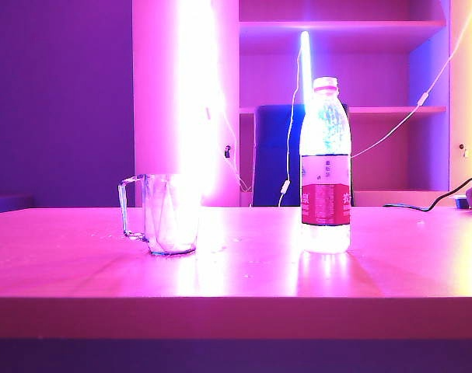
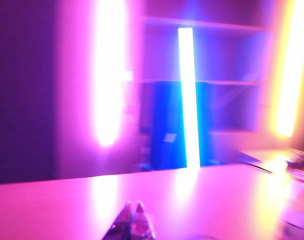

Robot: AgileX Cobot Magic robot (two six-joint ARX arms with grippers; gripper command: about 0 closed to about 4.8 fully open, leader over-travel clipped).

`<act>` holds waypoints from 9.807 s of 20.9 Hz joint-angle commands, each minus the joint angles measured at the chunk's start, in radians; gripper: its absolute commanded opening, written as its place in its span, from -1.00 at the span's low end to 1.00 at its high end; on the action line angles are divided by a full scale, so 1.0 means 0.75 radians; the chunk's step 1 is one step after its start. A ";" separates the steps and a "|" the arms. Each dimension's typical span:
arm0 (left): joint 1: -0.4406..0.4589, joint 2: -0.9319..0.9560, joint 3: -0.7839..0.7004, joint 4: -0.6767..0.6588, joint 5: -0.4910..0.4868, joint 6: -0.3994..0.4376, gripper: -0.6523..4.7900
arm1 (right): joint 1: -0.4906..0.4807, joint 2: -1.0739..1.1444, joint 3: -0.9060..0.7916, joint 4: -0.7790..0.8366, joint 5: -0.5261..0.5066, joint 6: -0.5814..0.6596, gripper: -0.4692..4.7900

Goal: Pick up the mineral water bottle on the table and pour water into the mug until it's half full.

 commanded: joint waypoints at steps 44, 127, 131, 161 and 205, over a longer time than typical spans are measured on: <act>0.001 0.447 0.158 -0.416 0.501 0.216 -0.78 | 0.366 2.627 0.092 2.362 0.042 0.089 0.91; 0.001 0.446 0.158 -0.435 0.475 0.208 -0.78 | 0.788 2.386 0.739 1.096 1.188 -1.533 0.29; 0.001 0.446 0.157 -0.435 0.475 0.208 -0.78 | 0.771 2.386 0.720 1.022 0.916 -0.802 0.29; 0.001 0.046 0.156 -0.460 -0.110 0.283 -0.78 | 0.489 2.355 0.016 2.002 0.190 0.001 1.00; 0.000 -0.007 -0.561 -0.146 -0.337 0.031 -0.78 | 0.113 0.100 -0.542 0.635 0.403 -0.134 -0.82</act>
